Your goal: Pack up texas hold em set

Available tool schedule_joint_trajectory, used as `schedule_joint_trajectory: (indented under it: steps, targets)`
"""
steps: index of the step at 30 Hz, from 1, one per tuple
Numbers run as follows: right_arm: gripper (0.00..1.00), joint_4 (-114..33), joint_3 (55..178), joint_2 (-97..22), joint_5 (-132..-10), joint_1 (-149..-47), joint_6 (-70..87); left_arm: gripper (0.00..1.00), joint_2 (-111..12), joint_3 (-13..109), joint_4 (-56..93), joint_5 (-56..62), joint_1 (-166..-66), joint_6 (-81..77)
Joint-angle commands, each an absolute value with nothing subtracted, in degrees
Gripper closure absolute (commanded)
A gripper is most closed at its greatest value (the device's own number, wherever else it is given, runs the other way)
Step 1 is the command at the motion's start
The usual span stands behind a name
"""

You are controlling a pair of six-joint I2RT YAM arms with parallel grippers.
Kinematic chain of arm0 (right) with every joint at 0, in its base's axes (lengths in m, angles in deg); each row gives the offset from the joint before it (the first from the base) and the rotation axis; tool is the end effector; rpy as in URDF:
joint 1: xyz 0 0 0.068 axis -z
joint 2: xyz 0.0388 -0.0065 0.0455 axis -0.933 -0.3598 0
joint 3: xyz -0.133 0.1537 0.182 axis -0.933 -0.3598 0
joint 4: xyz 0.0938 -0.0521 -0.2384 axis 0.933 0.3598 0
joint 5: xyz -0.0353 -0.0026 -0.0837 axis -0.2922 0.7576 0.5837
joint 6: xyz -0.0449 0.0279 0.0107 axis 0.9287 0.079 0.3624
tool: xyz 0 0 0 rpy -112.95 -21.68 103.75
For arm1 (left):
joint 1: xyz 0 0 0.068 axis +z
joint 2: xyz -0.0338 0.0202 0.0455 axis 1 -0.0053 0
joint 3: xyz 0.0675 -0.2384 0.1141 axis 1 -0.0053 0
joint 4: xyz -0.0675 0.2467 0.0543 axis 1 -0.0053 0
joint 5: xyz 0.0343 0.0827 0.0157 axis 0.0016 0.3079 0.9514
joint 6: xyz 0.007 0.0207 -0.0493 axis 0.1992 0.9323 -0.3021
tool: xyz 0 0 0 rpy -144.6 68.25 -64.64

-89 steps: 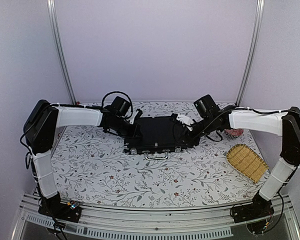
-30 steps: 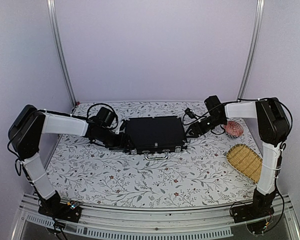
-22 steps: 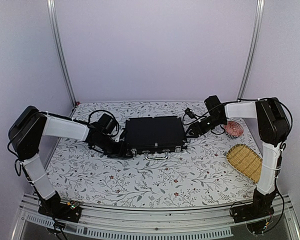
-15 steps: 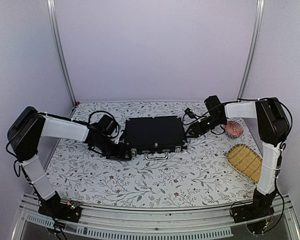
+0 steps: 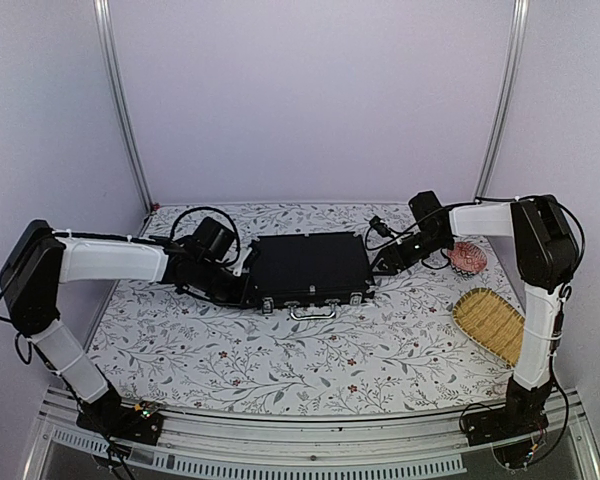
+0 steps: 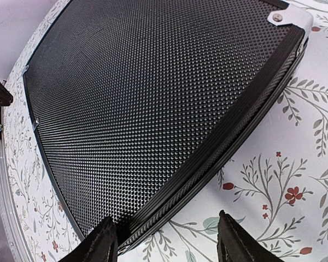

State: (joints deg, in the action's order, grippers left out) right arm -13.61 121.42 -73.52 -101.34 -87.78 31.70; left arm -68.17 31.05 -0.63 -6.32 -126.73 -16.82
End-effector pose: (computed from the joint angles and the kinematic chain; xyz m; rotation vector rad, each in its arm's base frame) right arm 0.3874 0.1555 0.1579 -0.9691 2.3911 0.8948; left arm 0.2550 -0.2057 0.1823 0.3791 2.6564 -0.7857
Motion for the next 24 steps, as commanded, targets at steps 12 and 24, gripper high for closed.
schedule_joint_trajectory:
  steps: [12,24]
  targets:
    - [0.38,-11.5,121.6,-75.3,-98.9,-88.0,32.2,1.0,-79.7,38.0,-0.7,0.9,-128.9,-13.5]
    - [0.38,-11.5,121.6,-75.6,-98.8,-88.0,32.4,1.0,-80.3,34.5,6.8,9.2,-129.5,-14.0]
